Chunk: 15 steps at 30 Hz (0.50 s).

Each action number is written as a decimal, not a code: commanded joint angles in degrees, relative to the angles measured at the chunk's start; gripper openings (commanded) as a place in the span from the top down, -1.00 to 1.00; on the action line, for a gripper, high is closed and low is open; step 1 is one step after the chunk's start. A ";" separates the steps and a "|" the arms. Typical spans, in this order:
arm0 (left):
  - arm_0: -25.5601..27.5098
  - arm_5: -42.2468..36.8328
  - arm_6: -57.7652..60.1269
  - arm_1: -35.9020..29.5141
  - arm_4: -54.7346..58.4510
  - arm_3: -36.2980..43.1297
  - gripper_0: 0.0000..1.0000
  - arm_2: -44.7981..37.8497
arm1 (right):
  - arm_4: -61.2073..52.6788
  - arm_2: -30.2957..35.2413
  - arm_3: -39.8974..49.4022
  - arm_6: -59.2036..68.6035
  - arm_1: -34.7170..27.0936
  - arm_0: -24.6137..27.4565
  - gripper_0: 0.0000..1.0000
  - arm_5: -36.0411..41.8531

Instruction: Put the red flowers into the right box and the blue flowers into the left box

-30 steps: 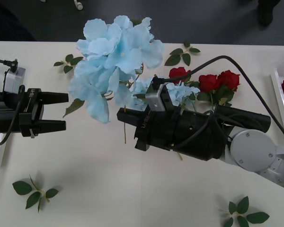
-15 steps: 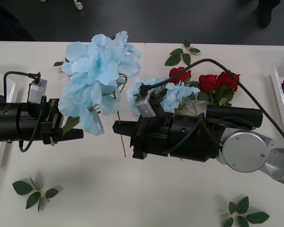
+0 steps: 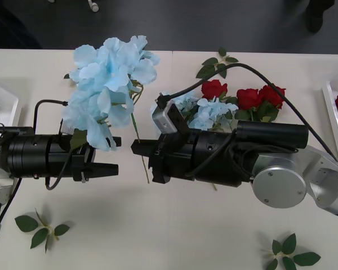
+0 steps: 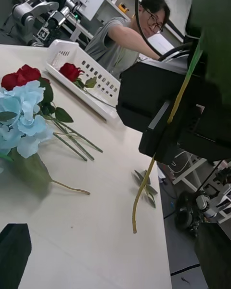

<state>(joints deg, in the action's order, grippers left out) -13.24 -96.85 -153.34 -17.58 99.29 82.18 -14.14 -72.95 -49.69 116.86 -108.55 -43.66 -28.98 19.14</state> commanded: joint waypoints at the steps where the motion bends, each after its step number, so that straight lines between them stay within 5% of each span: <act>1: -1.09 -0.63 -1.66 0.79 -0.23 0.88 -1.00 -0.01 | 4.13 1.44 3.55 5.28 1.03 -0.81 1.00 -0.33; 15: -1.09 0.69 -1.66 3.07 -0.50 -2.28 -1.00 3.95 | 15.12 2.06 6.19 16.00 1.91 -0.81 1.00 -0.33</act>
<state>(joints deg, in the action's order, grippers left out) -13.24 -96.72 -153.34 -16.32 99.03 79.60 -9.74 -58.82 -47.90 120.84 -96.04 -42.94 -28.98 19.15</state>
